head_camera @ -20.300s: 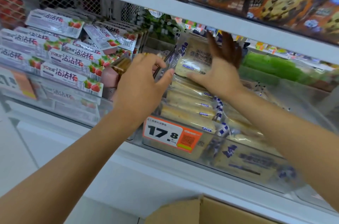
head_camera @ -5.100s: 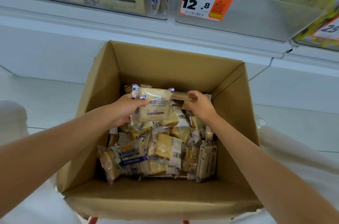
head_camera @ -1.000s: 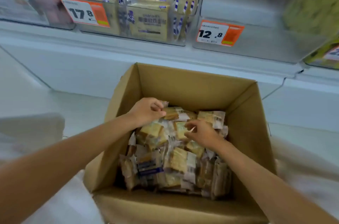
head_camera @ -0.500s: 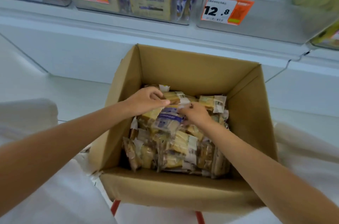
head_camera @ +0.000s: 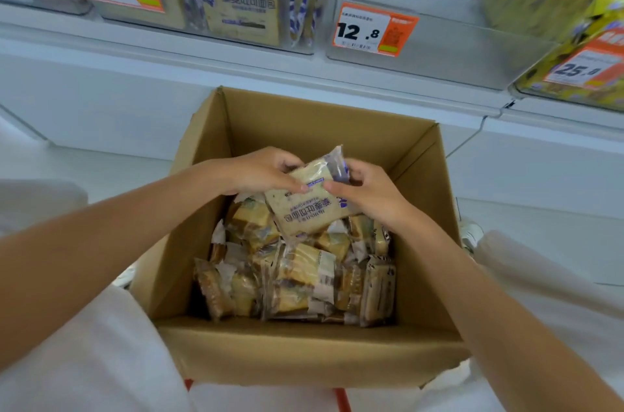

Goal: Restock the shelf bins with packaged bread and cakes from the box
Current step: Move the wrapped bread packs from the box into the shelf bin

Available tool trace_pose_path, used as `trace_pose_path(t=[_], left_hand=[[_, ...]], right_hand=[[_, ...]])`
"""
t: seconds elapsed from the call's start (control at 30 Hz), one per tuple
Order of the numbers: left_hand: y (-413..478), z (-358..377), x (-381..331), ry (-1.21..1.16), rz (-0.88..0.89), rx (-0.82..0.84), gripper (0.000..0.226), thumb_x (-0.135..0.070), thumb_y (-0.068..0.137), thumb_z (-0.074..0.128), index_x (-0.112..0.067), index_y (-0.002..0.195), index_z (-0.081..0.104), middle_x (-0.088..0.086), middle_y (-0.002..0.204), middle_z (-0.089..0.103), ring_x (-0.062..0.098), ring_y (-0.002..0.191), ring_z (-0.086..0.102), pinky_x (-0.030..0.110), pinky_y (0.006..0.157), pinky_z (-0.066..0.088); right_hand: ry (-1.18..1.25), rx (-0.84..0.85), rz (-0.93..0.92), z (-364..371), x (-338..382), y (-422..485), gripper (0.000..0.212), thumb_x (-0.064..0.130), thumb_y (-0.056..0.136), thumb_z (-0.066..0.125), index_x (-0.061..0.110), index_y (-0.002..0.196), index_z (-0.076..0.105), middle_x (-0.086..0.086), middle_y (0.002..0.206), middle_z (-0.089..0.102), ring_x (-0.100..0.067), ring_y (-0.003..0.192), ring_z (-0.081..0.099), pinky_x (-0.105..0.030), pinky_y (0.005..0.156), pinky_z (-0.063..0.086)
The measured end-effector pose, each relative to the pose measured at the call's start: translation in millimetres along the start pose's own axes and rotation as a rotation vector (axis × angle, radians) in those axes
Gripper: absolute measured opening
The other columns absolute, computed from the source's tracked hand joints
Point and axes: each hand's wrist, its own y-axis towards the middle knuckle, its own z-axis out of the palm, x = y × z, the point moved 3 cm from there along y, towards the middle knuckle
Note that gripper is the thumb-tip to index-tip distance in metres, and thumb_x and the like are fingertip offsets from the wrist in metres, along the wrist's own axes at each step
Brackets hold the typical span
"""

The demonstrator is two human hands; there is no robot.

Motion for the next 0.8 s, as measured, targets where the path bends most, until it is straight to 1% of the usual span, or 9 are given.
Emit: trace_pose_path(t=[0.07,0.17,0.23,0.3,0.4,0.5,0.63,0.7,0.8], left_hand=[[3,-3,-4,-0.018,0.015,-0.091,0.037,-0.030,0.082,0.076,-0.021,0.117,0.064,-0.002,0.102,0.074,0.012,0.093,0.072,0.027,0.080,0.058],[9,0,-3,-0.032,-0.005,-0.125,0.038,-0.032,0.081,0.077,-0.023,0.115,0.063,0.001,0.104,0.073,0.016,0.096,0.071,0.032,0.084,0.057],[14,3,-2,-0.162,-0.008,-0.190,0.028,-0.028,0.083,0.075,-0.019,0.107,0.065,0.003,0.104,0.073,0.020,0.099,0.070,0.037,0.089,0.056],[15,9,-1,-0.296,-0.051,-0.156,0.030,-0.022,0.082,0.075,-0.017,0.108,0.063,0.004,0.108,0.073,0.024,0.103,0.069,0.044,0.095,0.054],[13,18,-6,-0.339,-0.082,0.045,0.062,-0.022,0.073,0.082,-0.020,0.128,0.053,0.003,0.117,0.071,0.021,0.108,0.068,0.046,0.098,0.051],[11,14,-11,-0.344,-0.073,0.033,0.087,-0.049,0.060,0.085,-0.033,0.137,0.046,-0.001,0.124,0.066,0.019,0.112,0.065,0.043,0.100,0.050],[14,35,-1,-0.143,-0.190,0.175,0.046,-0.028,0.082,0.076,-0.023,0.124,0.058,0.000,0.110,0.074,0.017,0.100,0.071,0.041,0.089,0.057],[18,39,13,-0.189,-0.229,0.074,0.035,-0.020,0.087,0.072,-0.016,0.120,0.061,0.001,0.106,0.075,0.016,0.095,0.072,0.035,0.078,0.059],[21,24,38,-0.364,-0.272,-0.116,0.040,-0.018,0.087,0.072,-0.015,0.124,0.059,0.004,0.110,0.073,0.017,0.097,0.071,0.031,0.073,0.059]], right_hand=[[0.027,-0.024,-0.001,-2,-5,-1,0.039,0.032,0.085,0.073,0.003,0.110,0.065,-0.025,0.108,0.067,-0.041,0.100,0.065,-0.060,0.087,0.051],[0.052,-0.082,-0.038,-11,-5,-6,0.036,0.024,0.087,0.072,0.007,0.117,0.062,-0.015,0.110,0.069,-0.029,0.100,0.068,-0.050,0.088,0.055],[0.131,-0.186,-0.005,-18,-5,-9,0.062,0.028,0.081,0.078,0.018,0.135,0.048,0.002,0.121,0.063,-0.013,0.108,0.063,-0.035,0.089,0.055],[0.267,-0.229,0.067,-21,-13,-11,0.078,0.023,0.077,0.082,0.022,0.141,0.038,0.000,0.121,0.061,-0.012,0.107,0.064,-0.035,0.089,0.056],[0.343,-0.218,0.100,-24,-19,-15,0.066,0.005,0.081,0.075,0.015,0.137,0.042,-0.008,0.114,0.068,-0.021,0.098,0.070,-0.048,0.087,0.057],[0.070,-0.046,-0.019,-27,-15,-22,0.057,0.002,0.086,0.069,0.017,0.137,0.049,-0.001,0.115,0.070,-0.013,0.101,0.069,-0.037,0.086,0.057],[0.219,0.138,-0.011,-21,-26,-23,0.048,0.023,0.089,0.070,0.021,0.134,0.056,0.000,0.123,0.067,-0.018,0.114,0.064,-0.037,0.098,0.051],[0.271,-0.002,0.090,-31,-43,-11,0.047,0.038,0.087,0.069,0.028,0.132,0.058,0.004,0.128,0.063,-0.014,0.119,0.058,-0.035,0.105,0.043],[-0.016,-0.250,0.317,-48,-75,3,0.054,0.030,0.092,0.066,0.016,0.140,0.047,-0.003,0.136,0.055,-0.012,0.111,0.055,-0.024,0.086,0.048]])
